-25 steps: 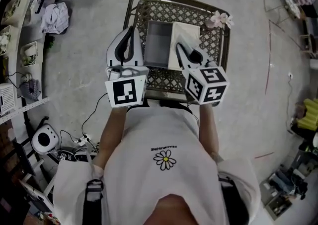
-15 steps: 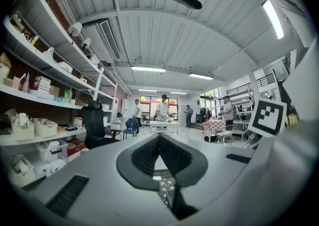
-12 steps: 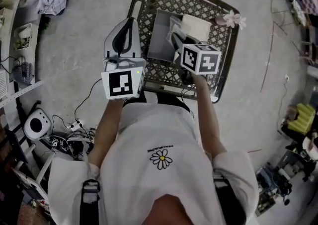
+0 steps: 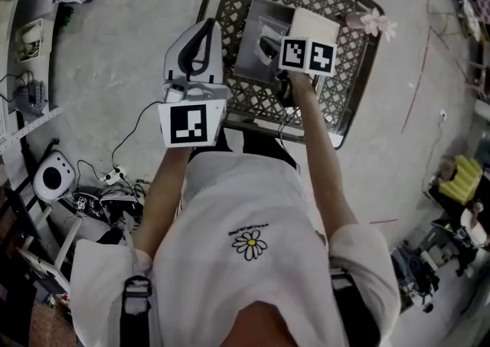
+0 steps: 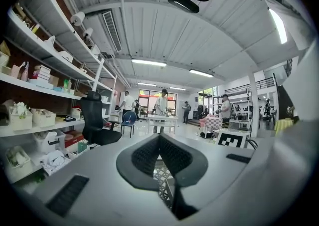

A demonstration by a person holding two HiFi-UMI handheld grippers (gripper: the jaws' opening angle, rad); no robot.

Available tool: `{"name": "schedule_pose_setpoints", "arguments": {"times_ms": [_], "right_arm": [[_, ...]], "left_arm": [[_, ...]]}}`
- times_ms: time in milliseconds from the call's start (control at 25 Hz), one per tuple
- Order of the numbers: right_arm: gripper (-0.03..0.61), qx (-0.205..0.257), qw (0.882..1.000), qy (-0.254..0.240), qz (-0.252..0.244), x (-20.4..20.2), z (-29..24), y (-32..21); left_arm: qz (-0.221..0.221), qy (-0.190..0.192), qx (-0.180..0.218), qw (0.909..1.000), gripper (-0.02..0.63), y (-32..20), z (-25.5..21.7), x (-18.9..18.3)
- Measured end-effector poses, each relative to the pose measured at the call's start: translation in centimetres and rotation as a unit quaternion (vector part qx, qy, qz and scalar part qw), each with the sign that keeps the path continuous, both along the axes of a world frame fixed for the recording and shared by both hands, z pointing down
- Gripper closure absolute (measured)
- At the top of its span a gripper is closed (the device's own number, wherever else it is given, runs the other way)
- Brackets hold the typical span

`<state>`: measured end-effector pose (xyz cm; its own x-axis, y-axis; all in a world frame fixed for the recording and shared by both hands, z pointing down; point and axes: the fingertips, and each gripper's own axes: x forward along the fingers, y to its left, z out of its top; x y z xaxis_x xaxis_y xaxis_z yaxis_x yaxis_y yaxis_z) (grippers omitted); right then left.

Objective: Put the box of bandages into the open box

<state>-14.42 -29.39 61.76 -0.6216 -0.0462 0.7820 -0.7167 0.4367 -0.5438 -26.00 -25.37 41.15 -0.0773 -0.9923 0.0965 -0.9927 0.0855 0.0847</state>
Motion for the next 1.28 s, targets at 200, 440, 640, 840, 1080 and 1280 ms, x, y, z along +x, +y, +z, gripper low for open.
{"name": "schedule_pose_setpoints", "arguments": {"times_ms": [200,440,640,840,1080,1280], "right_arm": [[0.533,-0.029,0.999,0.033,-0.008,-0.3,2.6,0.5],[0.533,-0.044,0.997,0.069,-0.002,-0.5,4.5,0.7],[0.532,-0.032,0.993,0.111,-0.009,-0.3,5.7,0.7],[0.495,-0.042,0.993,0.111,-0.002,-0.8,6.0,0.8],[0.425,-0.041,0.988,0.149,-0.015,-0.5,6.7,1.0],[0.376,-0.035,0.987,0.156,-0.014,-0.3,6.3,0.9]], "left_arm": [[-0.005,0.006,-0.015,0.9999,0.594,0.7,1.6,-0.4],[-0.020,0.020,-0.021,0.9994,0.594,1.5,2.7,-1.5],[-0.029,0.020,-0.019,0.9992,0.594,1.8,3.0,-2.5],[-0.034,0.025,-0.022,0.9988,0.594,2.1,3.4,-3.1],[-0.036,0.026,-0.023,0.9988,0.594,2.4,3.6,-3.5],[-0.034,0.026,-0.022,0.9988,0.594,2.3,3.6,-3.5]]}}
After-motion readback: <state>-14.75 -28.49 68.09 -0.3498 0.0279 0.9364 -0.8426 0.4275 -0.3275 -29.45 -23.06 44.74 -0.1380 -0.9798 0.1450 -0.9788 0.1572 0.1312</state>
